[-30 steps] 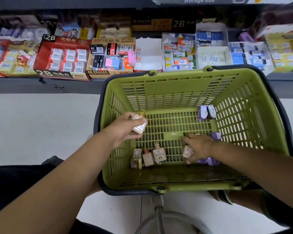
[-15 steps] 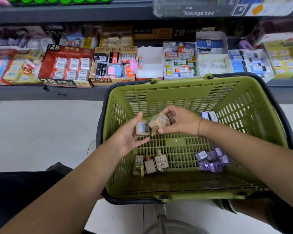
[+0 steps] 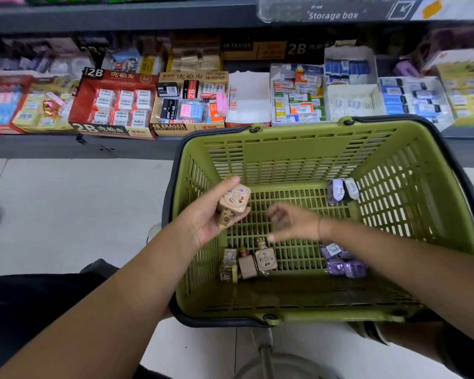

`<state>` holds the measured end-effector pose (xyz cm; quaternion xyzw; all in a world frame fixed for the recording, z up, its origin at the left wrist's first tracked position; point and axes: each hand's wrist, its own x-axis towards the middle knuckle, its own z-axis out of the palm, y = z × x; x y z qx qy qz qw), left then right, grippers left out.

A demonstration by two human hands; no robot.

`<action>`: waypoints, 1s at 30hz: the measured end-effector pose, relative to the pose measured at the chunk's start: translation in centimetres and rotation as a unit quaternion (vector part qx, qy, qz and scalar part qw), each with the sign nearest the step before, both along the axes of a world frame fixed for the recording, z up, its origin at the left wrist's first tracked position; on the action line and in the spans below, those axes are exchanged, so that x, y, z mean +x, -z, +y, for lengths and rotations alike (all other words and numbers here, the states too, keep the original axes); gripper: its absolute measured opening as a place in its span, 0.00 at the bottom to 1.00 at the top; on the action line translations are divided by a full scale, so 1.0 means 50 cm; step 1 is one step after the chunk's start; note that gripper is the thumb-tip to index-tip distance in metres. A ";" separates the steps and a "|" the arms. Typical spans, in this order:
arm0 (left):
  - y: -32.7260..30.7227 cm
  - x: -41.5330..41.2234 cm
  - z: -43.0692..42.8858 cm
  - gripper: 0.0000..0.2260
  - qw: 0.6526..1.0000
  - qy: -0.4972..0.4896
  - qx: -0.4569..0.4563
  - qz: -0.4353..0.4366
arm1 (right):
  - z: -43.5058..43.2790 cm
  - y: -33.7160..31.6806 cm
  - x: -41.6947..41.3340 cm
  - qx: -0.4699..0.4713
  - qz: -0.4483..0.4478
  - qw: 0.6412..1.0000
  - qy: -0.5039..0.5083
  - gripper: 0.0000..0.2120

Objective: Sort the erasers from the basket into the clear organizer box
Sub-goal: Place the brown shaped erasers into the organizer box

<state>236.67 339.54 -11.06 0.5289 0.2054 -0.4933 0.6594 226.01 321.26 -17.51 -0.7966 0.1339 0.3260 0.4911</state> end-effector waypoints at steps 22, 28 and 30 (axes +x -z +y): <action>-0.094 -0.001 -0.028 0.29 0.994 -0.072 -0.047 0.068 | 0.053 -0.017 -0.035 -0.010 0.022 0.998 -0.053 0.29; -0.303 0.039 -0.084 0.33 0.990 0.018 -0.133 -0.036 | -0.086 -0.348 0.049 0.017 -0.165 0.986 0.000 0.17; -0.370 0.063 -0.097 0.34 0.981 0.025 -0.177 -0.073 | -0.125 -0.463 0.061 0.006 -0.227 0.974 0.017 0.18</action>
